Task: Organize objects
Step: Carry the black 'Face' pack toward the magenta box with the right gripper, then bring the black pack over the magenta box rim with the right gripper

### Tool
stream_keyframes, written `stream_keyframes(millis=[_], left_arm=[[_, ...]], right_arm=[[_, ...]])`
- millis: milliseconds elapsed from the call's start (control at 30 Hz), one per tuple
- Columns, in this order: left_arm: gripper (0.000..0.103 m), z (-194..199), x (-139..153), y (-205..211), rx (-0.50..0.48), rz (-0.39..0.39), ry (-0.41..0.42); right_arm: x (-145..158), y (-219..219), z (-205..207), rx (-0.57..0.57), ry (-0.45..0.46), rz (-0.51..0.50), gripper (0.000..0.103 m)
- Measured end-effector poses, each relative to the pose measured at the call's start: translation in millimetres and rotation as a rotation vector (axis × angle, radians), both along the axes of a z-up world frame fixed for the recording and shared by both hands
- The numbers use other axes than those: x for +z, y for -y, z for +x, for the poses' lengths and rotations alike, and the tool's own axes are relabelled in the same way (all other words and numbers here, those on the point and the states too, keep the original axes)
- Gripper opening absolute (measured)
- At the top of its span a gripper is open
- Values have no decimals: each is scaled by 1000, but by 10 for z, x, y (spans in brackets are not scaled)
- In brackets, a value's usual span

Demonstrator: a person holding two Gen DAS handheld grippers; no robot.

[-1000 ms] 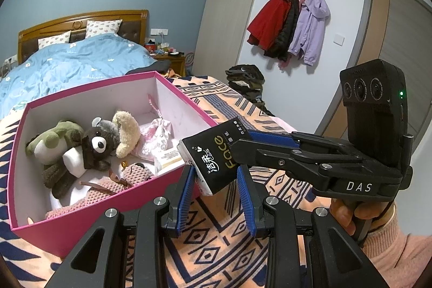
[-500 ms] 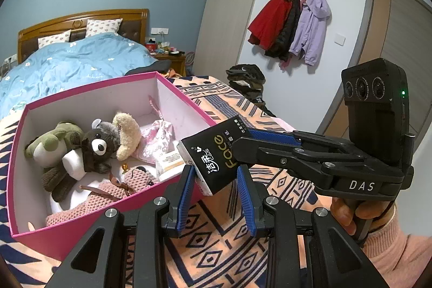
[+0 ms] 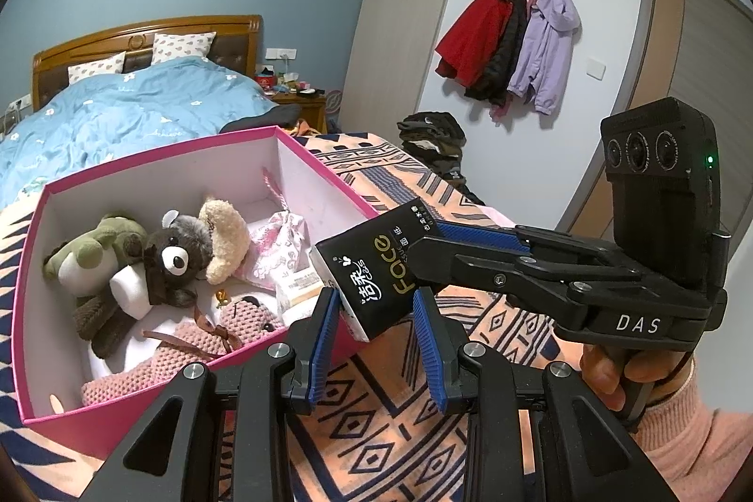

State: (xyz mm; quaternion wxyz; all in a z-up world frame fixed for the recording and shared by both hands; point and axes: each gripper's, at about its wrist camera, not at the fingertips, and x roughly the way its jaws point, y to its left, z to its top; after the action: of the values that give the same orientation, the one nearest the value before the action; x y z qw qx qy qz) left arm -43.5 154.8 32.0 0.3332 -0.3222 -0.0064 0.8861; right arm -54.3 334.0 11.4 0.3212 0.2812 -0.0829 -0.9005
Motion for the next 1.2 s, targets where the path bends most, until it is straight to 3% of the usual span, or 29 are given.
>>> stream_keyframes(millis=[1200], left_arm=[[32,-257,-48,30,17,-14,4]], right_arm=[[-41,4,-218,-11,18,-6,37]])
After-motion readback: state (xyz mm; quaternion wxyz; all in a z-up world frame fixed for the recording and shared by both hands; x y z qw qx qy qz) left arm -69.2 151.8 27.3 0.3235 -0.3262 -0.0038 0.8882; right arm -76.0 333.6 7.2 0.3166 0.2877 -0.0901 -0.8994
